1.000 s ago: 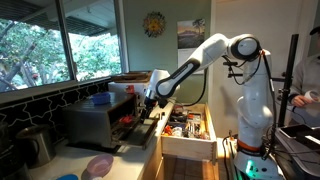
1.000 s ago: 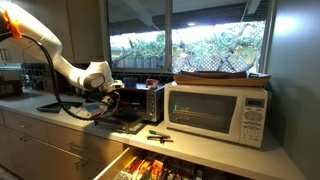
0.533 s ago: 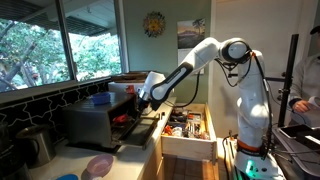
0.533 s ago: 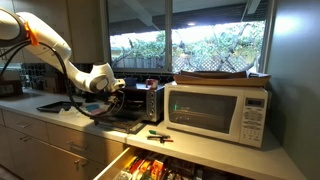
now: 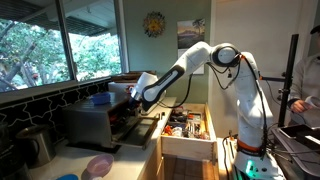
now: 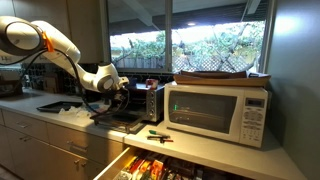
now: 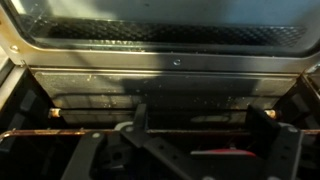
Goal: Push the tray of the grey microwave inside
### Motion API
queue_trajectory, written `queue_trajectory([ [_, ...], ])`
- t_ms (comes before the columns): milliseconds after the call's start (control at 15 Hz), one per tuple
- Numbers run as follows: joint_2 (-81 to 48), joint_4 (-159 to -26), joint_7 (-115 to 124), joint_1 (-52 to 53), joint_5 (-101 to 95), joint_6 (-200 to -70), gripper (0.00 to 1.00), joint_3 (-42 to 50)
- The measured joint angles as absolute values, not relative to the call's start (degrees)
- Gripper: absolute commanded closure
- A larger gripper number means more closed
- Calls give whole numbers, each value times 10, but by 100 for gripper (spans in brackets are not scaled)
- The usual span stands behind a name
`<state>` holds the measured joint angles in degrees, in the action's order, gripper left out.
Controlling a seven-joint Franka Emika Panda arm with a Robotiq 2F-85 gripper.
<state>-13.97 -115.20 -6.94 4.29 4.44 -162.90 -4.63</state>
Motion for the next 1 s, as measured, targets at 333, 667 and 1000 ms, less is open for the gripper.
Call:
queue_trajectory([
  [333,-162,-1124,-65,43,44,-1634,0,-47],
  [667,-168,-1125,-57,39,50,-1655,0,-52],
  [1000,-151,-1141,-43,40,37,-1653,0,-48],
])
